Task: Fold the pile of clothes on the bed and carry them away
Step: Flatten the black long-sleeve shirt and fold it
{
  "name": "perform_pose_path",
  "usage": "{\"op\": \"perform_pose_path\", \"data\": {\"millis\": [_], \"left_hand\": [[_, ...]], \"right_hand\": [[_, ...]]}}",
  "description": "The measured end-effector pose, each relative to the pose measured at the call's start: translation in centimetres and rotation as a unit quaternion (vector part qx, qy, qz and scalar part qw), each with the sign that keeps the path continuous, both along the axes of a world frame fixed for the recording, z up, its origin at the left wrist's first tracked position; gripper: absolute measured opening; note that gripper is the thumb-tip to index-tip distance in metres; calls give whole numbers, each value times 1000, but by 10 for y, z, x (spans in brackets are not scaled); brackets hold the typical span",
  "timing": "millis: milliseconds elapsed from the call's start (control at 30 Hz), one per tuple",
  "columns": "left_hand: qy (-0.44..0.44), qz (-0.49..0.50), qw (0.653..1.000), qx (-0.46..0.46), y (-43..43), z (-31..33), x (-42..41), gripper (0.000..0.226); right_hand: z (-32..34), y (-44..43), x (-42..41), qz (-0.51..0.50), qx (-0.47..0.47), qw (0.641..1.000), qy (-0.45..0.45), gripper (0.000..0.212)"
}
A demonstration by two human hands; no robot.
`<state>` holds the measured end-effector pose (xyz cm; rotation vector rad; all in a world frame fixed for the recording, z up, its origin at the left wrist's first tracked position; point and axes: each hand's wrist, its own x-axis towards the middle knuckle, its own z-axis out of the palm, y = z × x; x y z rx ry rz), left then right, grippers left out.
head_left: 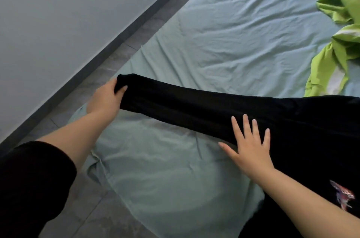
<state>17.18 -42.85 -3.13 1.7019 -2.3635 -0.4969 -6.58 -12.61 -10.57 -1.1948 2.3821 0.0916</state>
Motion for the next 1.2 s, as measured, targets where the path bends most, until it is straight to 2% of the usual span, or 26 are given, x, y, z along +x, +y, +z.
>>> {"op": "perform_pose_path", "data": {"millis": [100,167,367,500,700,767,800,833,867,900,967,1000,1033,1067,1100,1200], "left_hand": [[-31,-5,999,35,-2,-16,2,31],[-49,16,997,52,1,-38,5,32],[-60,35,993,92,-4,-87,16,32],[6,41,994,106,-1,-86,16,24],[132,43,984,109,29,-48,-3,17],[181,40,972,146,53,-41,-20,15],[210,38,962,172,68,-39,-31,14],[237,36,950,200,84,-36,-44,14],[254,33,939,228,102,-35,-58,17],[262,26,932,249,122,-34,-72,19],[258,-3,927,272,163,-33,-102,22],[249,-26,929,273,185,-32,-117,24],[237,-49,931,273,207,-29,-130,25],[224,-72,933,272,226,-27,-143,24],[213,-101,932,275,246,-24,-154,23],[171,-216,929,246,294,-21,-183,43]], "right_hand": [[-9,-37,18,17,-27,999,-20,78],[-26,-53,21,22,-6,999,-31,77],[-63,-69,10,40,57,996,-51,87],[-72,-75,5,35,101,992,-72,89],[-53,-80,5,33,140,983,-111,98],[-36,-77,8,-1,78,983,-164,96],[-25,-75,12,-47,5,975,-216,91],[-11,-71,17,-113,-87,949,-280,85],[2,-66,23,-191,-170,901,-351,84],[17,-61,29,-263,-228,833,-430,88],[35,-49,37,-362,-271,686,-570,94],[39,-44,36,-396,-281,629,-607,84],[42,-38,31,-433,-291,595,-611,66],[44,-31,22,-471,-303,582,-590,47],[47,-20,10,-507,-312,583,-553,32],[49,30,-47,-561,-341,600,-458,13]]}}
